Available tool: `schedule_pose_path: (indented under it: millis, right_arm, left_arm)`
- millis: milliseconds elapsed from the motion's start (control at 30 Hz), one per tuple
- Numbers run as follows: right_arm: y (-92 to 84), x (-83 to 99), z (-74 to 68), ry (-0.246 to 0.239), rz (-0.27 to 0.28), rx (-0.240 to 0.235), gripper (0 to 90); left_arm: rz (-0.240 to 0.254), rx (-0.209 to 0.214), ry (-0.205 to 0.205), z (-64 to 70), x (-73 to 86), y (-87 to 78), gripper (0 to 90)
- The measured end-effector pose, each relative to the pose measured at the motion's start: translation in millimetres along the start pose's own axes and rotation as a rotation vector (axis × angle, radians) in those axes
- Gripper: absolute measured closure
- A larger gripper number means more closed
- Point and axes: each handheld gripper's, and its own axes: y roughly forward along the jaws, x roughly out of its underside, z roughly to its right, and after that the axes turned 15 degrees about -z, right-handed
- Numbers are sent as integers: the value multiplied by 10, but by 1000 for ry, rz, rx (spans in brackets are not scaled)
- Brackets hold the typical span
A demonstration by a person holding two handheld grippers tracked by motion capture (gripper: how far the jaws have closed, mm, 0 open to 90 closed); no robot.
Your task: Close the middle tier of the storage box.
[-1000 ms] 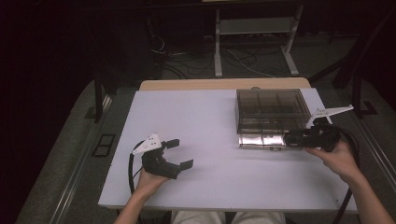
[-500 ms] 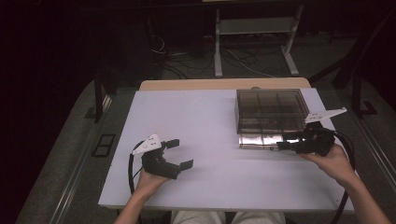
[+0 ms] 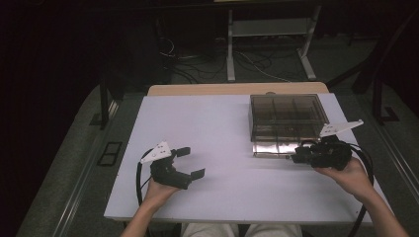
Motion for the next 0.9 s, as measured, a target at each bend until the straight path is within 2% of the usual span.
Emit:
schedule_pose_path:
  millis: [167,367,500,900]
  right_arm:
    - [45,45,-9,11,-18,14,714]
    - [89,44,-49,-7,-40,25,860]
    - [126,44,-65,-21,-50,27,883]
    - [240,79,-53,-2,-91,22,887]
  left_arm:
    - [-1,-1,0,0,1,1,0]
    - [-2,0,1,3,0,7,0]
    - [-2,-1,2,1,1,1,0]
    - [-5,0,4,1,1,11,0]
